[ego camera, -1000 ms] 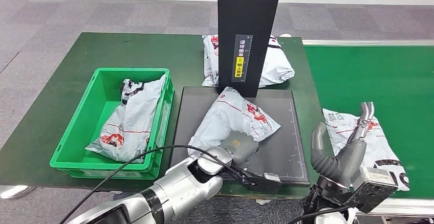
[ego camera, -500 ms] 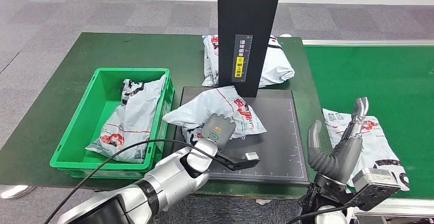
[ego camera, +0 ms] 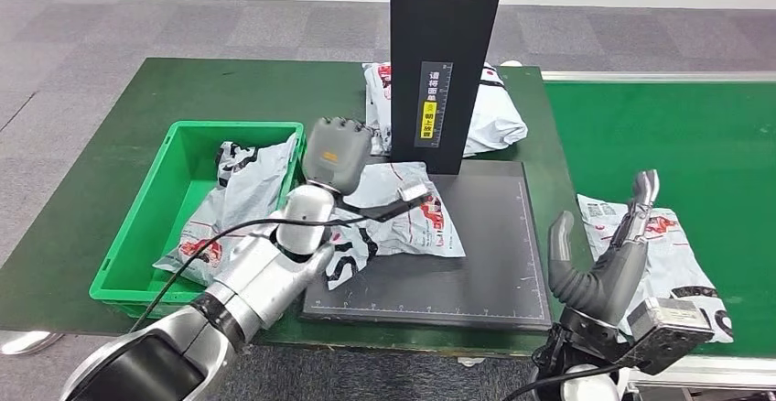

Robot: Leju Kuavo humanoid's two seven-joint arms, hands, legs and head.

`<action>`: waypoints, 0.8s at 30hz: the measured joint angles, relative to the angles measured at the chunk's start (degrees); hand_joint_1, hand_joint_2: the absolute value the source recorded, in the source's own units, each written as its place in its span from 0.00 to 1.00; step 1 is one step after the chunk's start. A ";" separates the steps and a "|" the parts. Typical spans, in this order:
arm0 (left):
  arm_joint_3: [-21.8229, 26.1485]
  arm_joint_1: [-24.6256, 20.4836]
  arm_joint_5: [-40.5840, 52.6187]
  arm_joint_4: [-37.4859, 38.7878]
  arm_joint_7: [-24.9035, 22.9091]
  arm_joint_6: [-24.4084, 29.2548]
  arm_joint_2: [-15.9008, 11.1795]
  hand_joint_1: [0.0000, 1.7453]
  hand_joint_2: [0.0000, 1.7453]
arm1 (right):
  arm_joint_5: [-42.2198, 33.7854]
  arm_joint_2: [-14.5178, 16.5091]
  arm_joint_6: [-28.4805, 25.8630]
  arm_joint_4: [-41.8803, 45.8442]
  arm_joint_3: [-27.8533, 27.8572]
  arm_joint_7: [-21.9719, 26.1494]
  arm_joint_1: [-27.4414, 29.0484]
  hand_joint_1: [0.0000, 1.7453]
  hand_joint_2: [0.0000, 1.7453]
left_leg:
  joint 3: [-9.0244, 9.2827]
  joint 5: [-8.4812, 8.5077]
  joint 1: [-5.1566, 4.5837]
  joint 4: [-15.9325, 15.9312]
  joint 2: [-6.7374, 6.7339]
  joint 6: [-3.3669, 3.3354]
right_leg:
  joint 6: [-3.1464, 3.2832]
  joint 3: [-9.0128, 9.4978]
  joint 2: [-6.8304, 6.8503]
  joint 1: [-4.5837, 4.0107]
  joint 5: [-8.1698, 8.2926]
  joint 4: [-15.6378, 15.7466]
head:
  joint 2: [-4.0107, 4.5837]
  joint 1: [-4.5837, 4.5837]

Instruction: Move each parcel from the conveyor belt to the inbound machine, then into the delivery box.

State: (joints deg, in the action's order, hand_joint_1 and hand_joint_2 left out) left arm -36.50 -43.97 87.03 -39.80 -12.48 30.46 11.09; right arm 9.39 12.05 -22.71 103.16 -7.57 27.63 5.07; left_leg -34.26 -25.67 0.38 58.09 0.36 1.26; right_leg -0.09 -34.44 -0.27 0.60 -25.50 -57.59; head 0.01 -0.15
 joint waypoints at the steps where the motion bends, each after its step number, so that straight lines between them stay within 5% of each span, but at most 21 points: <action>1: 1.45 0.05 0.01 -1.41 0.22 0.04 -0.47 1.00 1.00 | -0.22 -0.01 -0.08 0.00 0.21 0.23 0.15 0.00 1.00 | 0.00 0.00 0.00 0.00 0.00 0.00 | 0.00 0.00 0.00 0.00 0.00 0.00 | -0.01 0.00; 24: 9.18 1.86 0.03 -10.32 0.36 0.94 -3.21 1.00 1.00 | -1.90 -0.32 -0.87 -0.02 0.47 1.18 1.59 0.00 1.00 | -0.03 -0.01 0.00 0.00 0.02 0.00 | 0.00 0.00 0.01 0.00 -0.01 0.01 | 0.00 0.00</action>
State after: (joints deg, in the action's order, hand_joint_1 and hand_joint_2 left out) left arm -27.32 -42.10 87.06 -50.12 -12.12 31.40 7.88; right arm 7.49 11.74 -23.58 103.14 -7.10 28.81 6.66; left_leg -34.29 -25.68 0.37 58.08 0.38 1.26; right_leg -0.10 -34.44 -0.26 0.61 -25.50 -57.58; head 0.01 -0.15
